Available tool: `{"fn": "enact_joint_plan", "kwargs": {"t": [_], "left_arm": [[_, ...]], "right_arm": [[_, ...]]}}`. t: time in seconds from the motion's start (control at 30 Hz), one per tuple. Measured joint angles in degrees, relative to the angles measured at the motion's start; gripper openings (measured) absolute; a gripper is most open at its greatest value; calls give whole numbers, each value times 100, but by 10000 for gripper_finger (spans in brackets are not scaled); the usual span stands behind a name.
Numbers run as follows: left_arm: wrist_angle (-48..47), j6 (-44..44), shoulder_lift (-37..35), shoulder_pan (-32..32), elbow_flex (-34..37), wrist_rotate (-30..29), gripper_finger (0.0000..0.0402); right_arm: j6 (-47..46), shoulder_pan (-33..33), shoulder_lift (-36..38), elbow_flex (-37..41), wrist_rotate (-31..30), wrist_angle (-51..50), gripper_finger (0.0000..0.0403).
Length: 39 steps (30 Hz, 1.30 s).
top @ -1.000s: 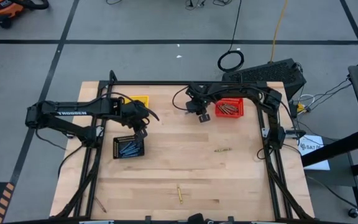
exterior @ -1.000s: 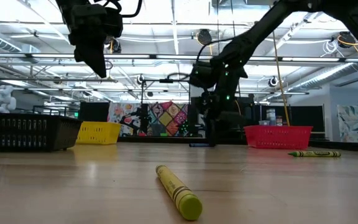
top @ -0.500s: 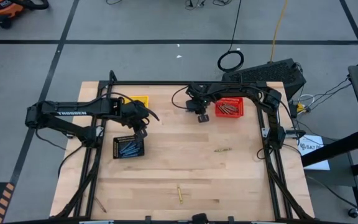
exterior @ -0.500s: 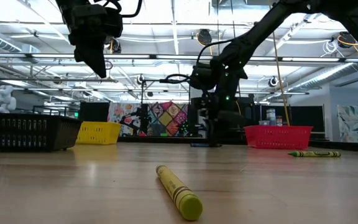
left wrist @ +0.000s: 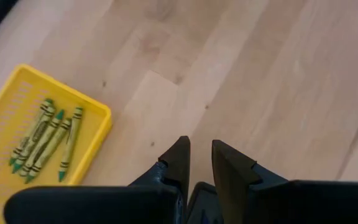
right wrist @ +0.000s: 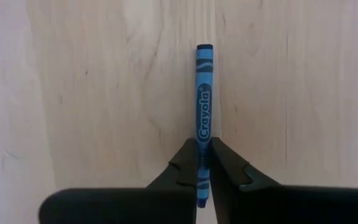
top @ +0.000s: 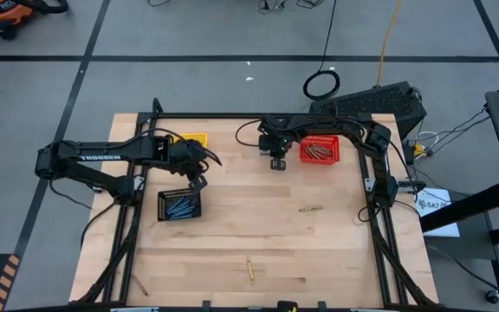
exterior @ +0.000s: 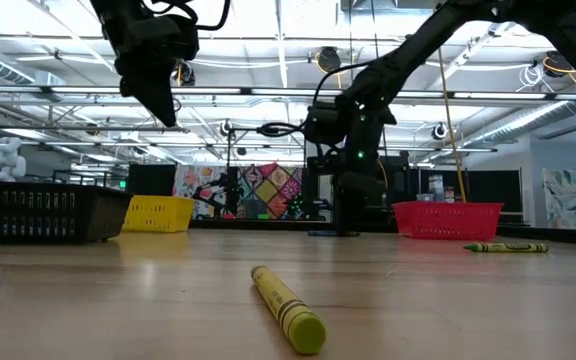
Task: Sort crayons
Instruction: Put the blue crayon into the black bin
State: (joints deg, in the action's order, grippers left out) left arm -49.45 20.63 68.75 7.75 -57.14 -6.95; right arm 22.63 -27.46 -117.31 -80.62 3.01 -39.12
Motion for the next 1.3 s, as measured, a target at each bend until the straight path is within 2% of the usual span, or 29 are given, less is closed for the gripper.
{"fn": "enact_joint_plan", "kwargs": {"t": [0.27,0.47,0.7,0.93,1.13,1.3], "left_arm": [[-103,144,-223,-1,0,-635,64],[-107,144,-932,0,0,-918,64],[-71,150,-1735,0,0,-1184,64],[-17,148,-2176,0,0,-1579,64],[-2,148,-2205,0,0,-1584,64],[0,146,-2201,0,0,-1584,64]], "right_arm": [[-325,17,-33,-570,178,-725,1],[-533,64,-19,-797,1016,-736,0],[-559,431,-16,-1043,1073,-586,0],[-782,955,-5,-1467,1088,120,0],[-1141,1256,1,-1552,1103,911,0],[-1580,1431,-2,-1552,1428,1549,0]]}}
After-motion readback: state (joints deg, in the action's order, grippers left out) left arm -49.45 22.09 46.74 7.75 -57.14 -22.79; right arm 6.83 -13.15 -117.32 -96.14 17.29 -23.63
